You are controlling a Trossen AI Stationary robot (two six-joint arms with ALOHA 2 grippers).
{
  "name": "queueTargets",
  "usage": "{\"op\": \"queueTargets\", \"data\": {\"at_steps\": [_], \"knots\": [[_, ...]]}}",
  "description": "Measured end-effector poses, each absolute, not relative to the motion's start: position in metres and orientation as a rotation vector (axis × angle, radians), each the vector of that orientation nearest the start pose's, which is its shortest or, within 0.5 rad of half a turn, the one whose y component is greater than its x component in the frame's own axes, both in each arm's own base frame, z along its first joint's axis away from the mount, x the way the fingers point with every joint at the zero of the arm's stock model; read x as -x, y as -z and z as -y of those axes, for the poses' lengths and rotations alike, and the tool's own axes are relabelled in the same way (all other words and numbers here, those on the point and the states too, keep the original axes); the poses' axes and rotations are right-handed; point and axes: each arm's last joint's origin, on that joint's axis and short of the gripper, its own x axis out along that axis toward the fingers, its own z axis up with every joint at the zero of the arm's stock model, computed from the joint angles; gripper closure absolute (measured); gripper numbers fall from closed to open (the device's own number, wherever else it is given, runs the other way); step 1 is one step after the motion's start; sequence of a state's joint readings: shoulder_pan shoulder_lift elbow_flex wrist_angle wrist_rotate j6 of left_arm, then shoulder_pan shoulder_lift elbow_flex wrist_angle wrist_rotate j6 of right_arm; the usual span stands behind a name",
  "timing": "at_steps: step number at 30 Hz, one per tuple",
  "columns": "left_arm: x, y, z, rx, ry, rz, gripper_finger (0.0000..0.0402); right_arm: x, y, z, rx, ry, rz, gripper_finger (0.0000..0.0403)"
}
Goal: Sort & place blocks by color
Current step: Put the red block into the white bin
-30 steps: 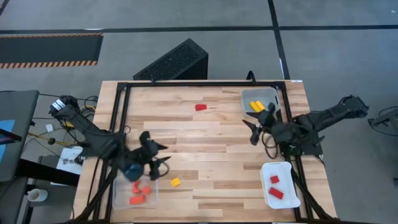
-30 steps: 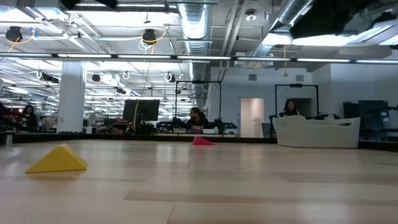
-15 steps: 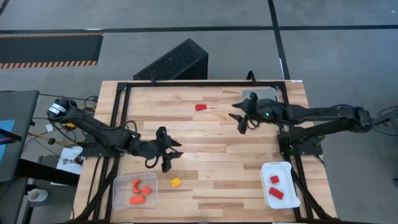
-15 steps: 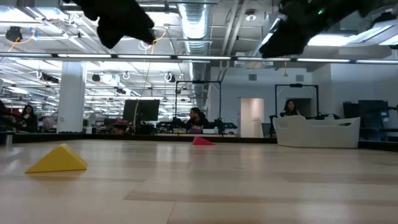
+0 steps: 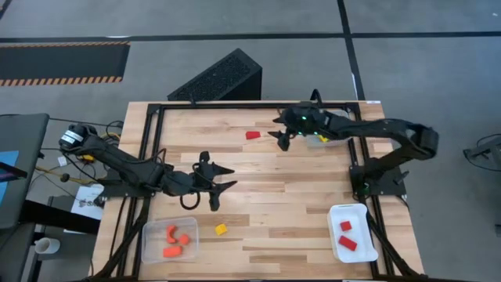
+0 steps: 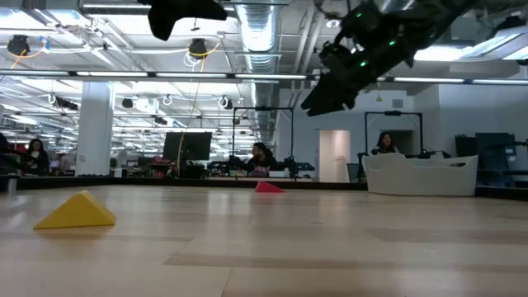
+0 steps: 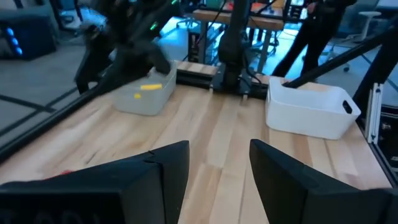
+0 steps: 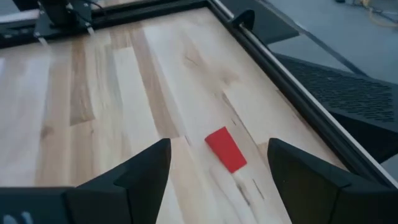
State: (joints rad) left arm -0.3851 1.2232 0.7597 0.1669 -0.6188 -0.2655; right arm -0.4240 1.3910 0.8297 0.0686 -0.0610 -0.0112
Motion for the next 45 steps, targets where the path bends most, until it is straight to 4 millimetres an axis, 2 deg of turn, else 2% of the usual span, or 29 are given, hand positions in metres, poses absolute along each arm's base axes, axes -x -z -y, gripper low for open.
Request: {"op": "queueTargets", "data": {"at_steps": [8, 16, 21, 27, 35, 41, 45], "knots": [[-0.250, -0.268, 0.082, 0.107, -0.312, -0.208, 0.0246, -0.311, -0.216, 0.149, -0.072, 0.338, -0.576, 0.0110], [-0.242, -0.241, 0.078, 0.166, -0.342, -0.198, 0.0246, -0.333, -0.175, 0.177, -0.126, 0.361, -0.704, 0.0110], [-0.235, -0.221, 0.074, 0.201, -0.349, -0.165, 0.0246, -0.346, -0.159, 0.186, -0.142, 0.343, -0.737, 0.0110], [-0.228, -0.205, 0.069, 0.219, -0.368, -0.171, 0.0246, -0.367, -0.154, 0.197, -0.109, 0.304, -0.828, 0.0110], [-0.225, -0.199, 0.068, 0.217, -0.369, -0.186, 0.0246, -0.390, -0.153, 0.209, -0.024, 0.203, -1.007, 0.0110], [-0.225, -0.198, 0.068, 0.219, -0.352, -0.191, 0.0246, -0.404, -0.149, 0.205, 0.080, 0.118, -1.041, 0.0110], [-0.225, -0.198, 0.068, 0.212, -0.351, -0.194, 0.0246, -0.405, -0.148, 0.202, 0.101, 0.095, -1.050, 0.0110]]}}
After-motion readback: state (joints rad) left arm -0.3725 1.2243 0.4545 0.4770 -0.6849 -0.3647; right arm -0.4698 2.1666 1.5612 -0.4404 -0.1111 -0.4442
